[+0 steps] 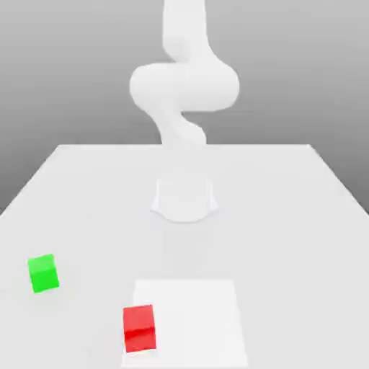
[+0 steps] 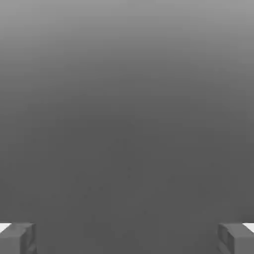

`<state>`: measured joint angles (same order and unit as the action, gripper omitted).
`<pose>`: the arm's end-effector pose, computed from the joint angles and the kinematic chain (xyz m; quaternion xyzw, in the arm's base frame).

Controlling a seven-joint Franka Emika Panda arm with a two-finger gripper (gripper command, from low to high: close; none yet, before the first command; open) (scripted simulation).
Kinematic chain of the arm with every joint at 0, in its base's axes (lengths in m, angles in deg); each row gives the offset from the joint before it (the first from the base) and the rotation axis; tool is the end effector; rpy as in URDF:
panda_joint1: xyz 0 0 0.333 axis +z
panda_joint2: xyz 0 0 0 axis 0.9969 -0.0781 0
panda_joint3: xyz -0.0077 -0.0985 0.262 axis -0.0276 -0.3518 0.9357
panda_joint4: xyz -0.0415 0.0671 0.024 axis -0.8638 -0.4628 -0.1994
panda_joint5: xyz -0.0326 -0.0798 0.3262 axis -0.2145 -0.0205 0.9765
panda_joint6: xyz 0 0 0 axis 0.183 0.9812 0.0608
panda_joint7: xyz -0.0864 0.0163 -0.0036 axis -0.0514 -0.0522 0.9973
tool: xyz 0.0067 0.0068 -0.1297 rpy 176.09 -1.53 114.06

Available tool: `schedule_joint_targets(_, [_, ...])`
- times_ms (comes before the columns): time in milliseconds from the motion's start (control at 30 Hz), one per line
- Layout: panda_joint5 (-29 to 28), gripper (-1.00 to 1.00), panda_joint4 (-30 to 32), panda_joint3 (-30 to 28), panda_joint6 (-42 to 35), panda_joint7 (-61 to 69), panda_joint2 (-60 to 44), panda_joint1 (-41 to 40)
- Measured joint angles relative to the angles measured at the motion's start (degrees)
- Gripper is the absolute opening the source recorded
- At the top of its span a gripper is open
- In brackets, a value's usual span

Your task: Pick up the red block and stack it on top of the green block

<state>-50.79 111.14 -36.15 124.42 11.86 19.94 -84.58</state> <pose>0.3630 -0.0078 0.6274 -0.8655 0.3545 -0.3237 0.1429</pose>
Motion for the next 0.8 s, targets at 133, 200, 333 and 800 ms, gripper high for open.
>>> schedule_joint_targets(133, [1.0, 0.0, 2.3, -2.8, 3.7, 3.9, -8.6, 1.5])
schedule_joint_targets(200, [1.6, 0.0, 3.5, -4.1, 5.5, 5.9, -12.8, 2.1])
schedule_joint_targets(333, [2.9, 0.0, 5.7, -6.2, 9.1, 9.9, -21.2, 2.9])
schedule_joint_targets(800, [4.4, 0.0, 13.1, -9.1, 22.1, 21.2, -49.9, 1.2])
